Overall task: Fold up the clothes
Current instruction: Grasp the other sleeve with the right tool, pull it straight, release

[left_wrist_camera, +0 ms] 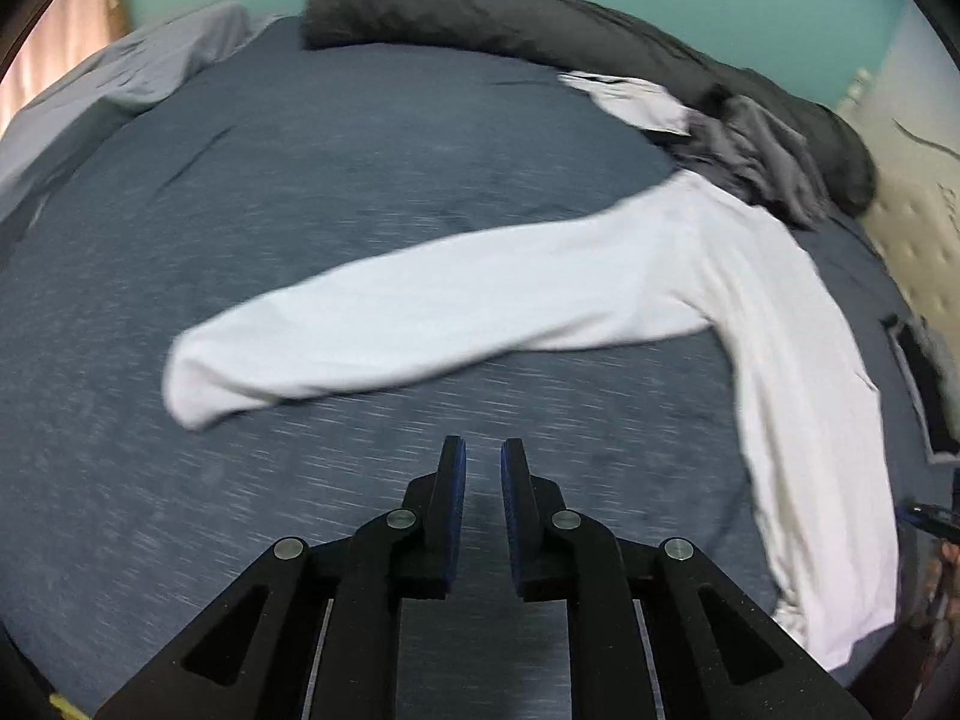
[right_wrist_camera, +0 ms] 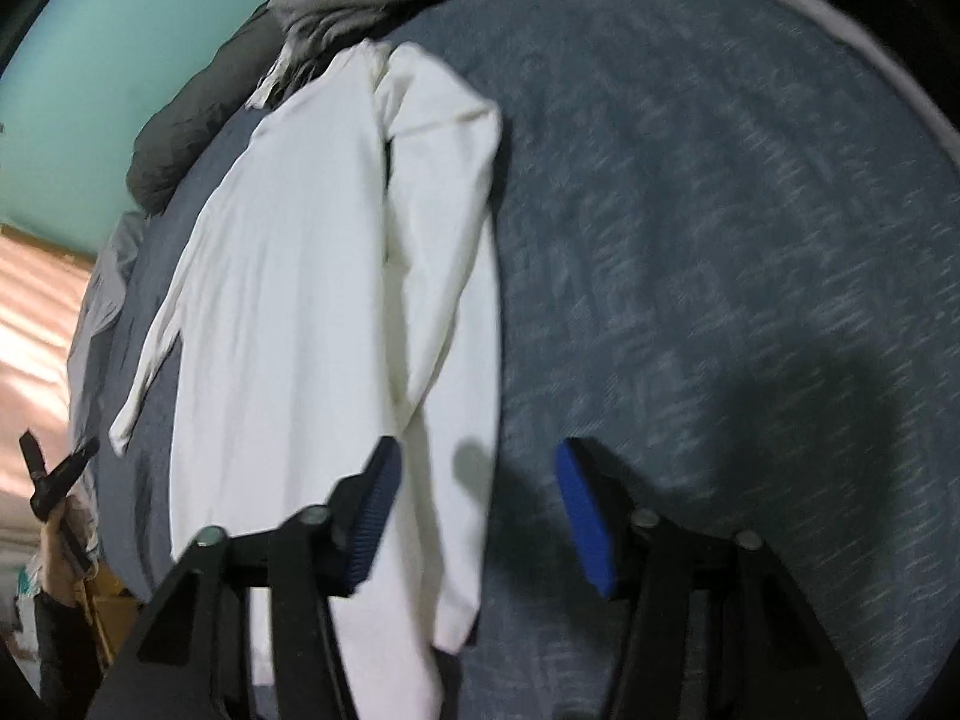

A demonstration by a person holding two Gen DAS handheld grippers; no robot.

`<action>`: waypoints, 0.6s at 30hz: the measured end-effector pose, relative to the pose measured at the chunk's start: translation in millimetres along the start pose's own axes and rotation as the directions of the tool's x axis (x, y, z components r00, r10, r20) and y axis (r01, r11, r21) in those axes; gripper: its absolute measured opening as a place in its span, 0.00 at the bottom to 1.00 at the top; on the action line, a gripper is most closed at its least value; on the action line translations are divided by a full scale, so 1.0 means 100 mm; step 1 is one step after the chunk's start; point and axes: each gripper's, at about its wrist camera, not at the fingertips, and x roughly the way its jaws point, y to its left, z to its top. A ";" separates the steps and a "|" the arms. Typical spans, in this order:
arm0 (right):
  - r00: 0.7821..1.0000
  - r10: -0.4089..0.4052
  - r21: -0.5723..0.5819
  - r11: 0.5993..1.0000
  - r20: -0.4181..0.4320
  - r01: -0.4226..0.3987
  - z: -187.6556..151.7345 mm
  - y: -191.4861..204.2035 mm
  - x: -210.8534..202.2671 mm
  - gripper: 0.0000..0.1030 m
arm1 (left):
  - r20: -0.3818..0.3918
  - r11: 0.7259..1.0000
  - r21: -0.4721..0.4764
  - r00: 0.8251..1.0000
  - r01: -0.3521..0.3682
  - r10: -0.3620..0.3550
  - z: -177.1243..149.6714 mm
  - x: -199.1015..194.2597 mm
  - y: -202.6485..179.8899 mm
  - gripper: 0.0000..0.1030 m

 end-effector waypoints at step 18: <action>1.000 -0.008 -0.029 1.000 0.029 0.009 -0.19 0.09 -0.01 0.01 | 0.010 0.977 -0.075 0.980 0.198 -0.198 -0.59 0.42 -1.04 0.23</action>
